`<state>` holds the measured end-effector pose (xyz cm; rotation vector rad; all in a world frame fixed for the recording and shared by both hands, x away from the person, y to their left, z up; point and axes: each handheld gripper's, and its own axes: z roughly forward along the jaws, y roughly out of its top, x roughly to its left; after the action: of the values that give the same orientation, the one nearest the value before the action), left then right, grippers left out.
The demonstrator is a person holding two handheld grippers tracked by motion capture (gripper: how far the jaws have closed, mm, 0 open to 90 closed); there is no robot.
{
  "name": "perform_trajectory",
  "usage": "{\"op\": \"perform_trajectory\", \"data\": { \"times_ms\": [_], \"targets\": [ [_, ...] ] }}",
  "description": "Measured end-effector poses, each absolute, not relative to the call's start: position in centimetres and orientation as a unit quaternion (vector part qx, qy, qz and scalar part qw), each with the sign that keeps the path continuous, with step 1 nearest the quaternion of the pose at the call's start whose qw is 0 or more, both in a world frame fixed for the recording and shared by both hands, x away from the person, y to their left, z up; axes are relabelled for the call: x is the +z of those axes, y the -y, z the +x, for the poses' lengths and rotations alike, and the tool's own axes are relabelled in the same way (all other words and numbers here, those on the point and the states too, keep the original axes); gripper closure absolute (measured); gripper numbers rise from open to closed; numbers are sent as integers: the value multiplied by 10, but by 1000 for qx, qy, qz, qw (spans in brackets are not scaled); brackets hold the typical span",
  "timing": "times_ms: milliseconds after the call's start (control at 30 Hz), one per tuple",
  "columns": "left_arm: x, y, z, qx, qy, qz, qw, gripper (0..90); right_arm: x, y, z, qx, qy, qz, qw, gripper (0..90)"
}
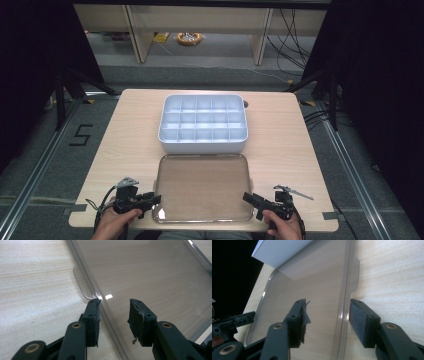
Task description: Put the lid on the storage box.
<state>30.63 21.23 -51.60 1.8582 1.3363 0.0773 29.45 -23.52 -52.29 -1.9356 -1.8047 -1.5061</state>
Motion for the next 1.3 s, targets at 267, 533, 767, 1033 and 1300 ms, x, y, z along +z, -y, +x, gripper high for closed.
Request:
{"op": "perform_trajectory", "data": {
  "times_ms": [267,533,767,1033,1300],
  "targets": [
    [-516,-214,305,26,-540,729,420,586,-528,236,293,-498,582,-637,84,592],
    [-515,-216,305,19,-525,745,411,534,-522,228,289,-509,625,-590,47,615],
    [-516,-211,305,18,-537,728,426,413,-503,225,281,-529,662,-531,18,599],
    [-515,-212,306,0,-560,708,431,317,-498,224,278,-542,692,-476,-11,600],
    [-514,-213,305,2,-569,702,428,264,-497,225,278,-552,700,-453,-22,601]
  ]
}}
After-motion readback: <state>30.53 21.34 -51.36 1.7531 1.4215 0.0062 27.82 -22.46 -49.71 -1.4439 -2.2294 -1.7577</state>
